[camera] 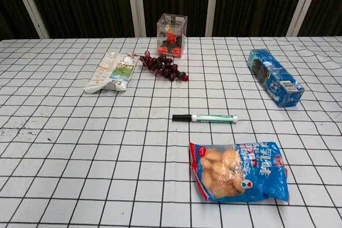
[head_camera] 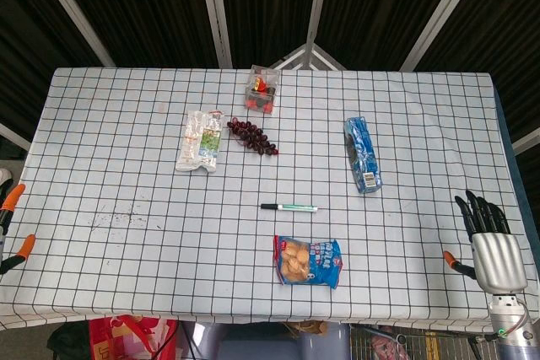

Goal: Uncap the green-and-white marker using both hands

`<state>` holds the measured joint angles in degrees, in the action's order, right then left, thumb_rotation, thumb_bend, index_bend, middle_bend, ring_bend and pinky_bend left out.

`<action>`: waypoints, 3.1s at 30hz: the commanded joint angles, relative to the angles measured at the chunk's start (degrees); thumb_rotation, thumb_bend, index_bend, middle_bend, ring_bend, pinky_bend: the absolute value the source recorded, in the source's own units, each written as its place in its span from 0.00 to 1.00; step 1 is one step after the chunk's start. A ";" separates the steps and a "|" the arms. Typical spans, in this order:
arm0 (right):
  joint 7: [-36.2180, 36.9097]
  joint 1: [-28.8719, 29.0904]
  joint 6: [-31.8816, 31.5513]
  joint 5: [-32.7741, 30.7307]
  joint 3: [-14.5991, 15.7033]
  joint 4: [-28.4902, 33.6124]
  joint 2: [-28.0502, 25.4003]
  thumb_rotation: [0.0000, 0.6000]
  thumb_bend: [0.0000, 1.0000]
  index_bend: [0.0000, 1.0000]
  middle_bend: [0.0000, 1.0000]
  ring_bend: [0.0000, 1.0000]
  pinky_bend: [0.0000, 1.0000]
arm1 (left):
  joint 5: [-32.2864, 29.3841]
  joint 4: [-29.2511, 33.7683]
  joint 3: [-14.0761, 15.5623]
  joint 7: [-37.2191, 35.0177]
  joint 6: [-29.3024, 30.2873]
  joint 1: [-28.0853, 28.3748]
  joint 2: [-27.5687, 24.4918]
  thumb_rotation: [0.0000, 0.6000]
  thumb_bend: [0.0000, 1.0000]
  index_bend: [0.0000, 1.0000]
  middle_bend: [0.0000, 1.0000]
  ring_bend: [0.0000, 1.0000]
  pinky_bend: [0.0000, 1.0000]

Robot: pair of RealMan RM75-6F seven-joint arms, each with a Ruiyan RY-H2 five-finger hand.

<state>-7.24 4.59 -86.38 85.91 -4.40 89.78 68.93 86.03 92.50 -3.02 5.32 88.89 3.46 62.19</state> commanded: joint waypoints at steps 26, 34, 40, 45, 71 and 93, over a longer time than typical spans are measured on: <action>-3.34 1.14 2.13 -0.58 0.03 3.59 1.72 1.00 0.19 0.17 0.02 0.06 0.10 | 1.27 0.27 -0.15 0.76 1.13 -0.11 0.68 1.00 0.47 0.00 0.00 0.00 0.03; -13.33 5.12 6.93 -3.71 -2.13 11.98 3.43 1.00 0.19 0.21 0.02 0.06 0.09 | 1.95 1.68 -0.37 0.48 2.26 -0.42 -0.38 1.00 0.47 0.00 0.00 0.00 0.03; -25.44 10.15 11.00 -8.87 -4.70 16.41 10.56 1.00 0.19 0.24 0.02 0.06 0.07 | 1.15 1.11 -0.54 -0.46 2.22 -0.70 -0.73 1.00 0.47 0.00 0.00 0.00 0.03; -36.40 17.91 17.37 -20.87 -8.35 17.81 21.71 1.00 0.19 0.25 0.02 0.06 0.06 | 0.20 -0.67 -0.50 -1.89 1.58 -0.88 -0.68 1.00 0.47 0.00 0.00 0.00 0.03; -45.58 32.70 17.50 -42.69 -16.09 2.36 35.55 1.00 0.29 0.42 0.02 0.06 0.05 | -2.25 -4.99 -0.97 -1.67 -0.55 -0.52 1.23 1.00 0.47 0.00 0.00 0.00 0.03; -40.18 36.11 19.64 -44.32 -14.09 -5.01 37.76 1.00 0.29 0.46 0.02 0.06 0.05 | -3.41 -4.71 -1.21 0.88 -2.53 0.51 2.30 1.00 0.47 0.00 0.00 0.00 0.03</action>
<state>-47.53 40.40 -66.95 41.91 -18.46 85.20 106.49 82.63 87.81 -4.22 6.19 86.38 3.95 64.48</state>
